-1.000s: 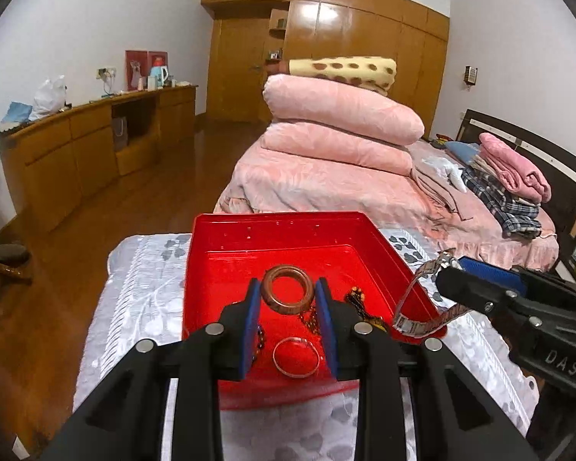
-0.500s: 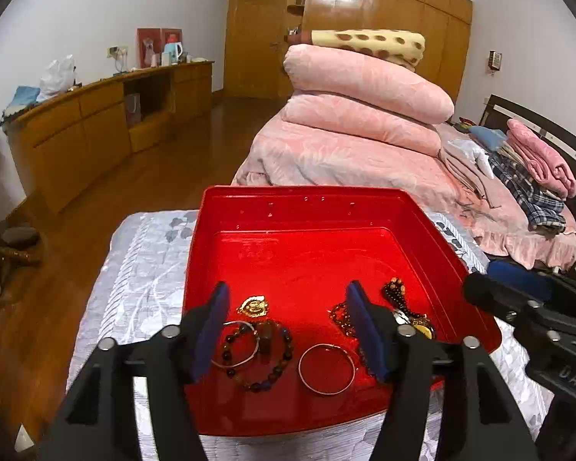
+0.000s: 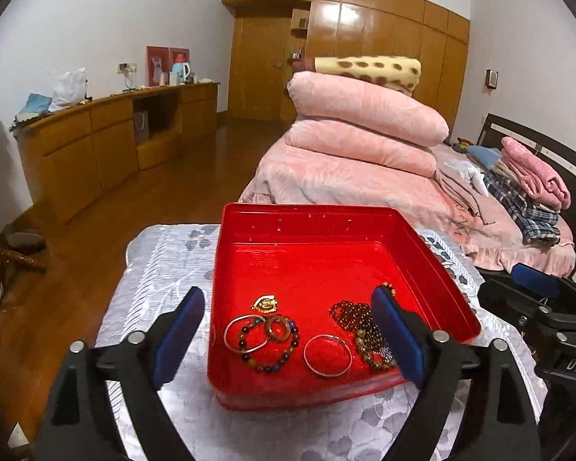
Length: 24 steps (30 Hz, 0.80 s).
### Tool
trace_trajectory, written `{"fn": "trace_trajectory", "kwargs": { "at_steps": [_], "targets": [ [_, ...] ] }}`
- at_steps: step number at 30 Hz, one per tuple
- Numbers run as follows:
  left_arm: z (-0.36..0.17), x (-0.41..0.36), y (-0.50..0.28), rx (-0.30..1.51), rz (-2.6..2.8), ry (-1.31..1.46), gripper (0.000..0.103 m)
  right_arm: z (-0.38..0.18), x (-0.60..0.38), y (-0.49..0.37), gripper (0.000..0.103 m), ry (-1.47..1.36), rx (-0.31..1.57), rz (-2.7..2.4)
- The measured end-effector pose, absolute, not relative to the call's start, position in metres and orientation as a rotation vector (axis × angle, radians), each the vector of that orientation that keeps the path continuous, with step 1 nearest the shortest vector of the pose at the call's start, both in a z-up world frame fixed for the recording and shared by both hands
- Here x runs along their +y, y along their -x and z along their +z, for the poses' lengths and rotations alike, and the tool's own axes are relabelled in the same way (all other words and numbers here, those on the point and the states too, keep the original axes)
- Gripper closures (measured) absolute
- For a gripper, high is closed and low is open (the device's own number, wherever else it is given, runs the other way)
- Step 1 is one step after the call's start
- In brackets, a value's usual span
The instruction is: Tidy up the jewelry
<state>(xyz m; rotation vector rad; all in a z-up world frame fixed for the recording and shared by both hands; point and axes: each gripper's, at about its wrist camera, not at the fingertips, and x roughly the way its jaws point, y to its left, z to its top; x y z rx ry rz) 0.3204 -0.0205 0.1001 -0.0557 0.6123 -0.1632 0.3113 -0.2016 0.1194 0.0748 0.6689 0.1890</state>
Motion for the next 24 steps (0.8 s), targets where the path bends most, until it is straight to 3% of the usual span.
{"fn": "trace_trajectory", "kwargs": {
  "at_steps": [10, 24],
  "targets": [
    [0.114, -0.024, -0.278, 0.556, -0.173, 0.036, 0.01, 0.12, -0.206, -0.272, 0.008, -0.114, 0.651, 0.189],
    [0.126, -0.025, -0.222, 0.493, -0.202, 0.012, 0.008, 0.12, -0.203, -0.225, 0.007, -0.089, 0.633, 0.176]
  ]
}}
